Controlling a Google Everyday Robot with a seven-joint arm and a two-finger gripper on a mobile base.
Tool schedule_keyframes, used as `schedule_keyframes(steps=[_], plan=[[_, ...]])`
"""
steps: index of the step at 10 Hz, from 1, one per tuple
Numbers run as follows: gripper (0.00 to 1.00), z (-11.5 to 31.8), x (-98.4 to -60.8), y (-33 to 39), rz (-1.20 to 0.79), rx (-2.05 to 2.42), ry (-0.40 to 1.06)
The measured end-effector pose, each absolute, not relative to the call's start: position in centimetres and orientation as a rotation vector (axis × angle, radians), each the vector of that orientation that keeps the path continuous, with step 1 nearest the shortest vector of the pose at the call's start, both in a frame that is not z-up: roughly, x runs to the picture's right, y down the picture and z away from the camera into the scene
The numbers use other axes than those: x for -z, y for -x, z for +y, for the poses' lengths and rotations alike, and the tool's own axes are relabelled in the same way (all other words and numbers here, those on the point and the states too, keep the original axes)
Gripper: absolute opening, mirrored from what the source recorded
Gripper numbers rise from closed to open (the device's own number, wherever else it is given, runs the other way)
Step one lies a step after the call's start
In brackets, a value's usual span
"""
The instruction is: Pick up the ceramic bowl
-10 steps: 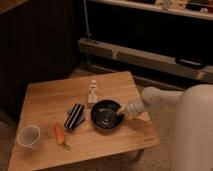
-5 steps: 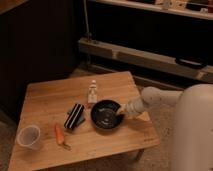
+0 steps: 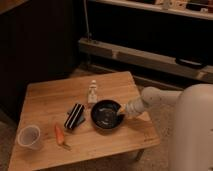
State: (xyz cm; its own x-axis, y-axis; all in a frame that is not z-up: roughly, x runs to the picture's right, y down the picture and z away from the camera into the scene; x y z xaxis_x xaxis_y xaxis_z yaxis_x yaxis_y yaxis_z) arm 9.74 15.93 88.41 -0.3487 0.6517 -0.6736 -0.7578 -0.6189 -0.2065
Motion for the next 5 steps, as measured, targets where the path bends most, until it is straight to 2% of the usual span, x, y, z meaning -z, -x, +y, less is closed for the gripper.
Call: schedule_keyframes(steps=[1,5], plan=[[0.00,16.11,-88.65,-9.67,0.201,-2.044,0.929],[0.00,16.00,-88.83,-9.79,0.223,-2.040,0.908]])
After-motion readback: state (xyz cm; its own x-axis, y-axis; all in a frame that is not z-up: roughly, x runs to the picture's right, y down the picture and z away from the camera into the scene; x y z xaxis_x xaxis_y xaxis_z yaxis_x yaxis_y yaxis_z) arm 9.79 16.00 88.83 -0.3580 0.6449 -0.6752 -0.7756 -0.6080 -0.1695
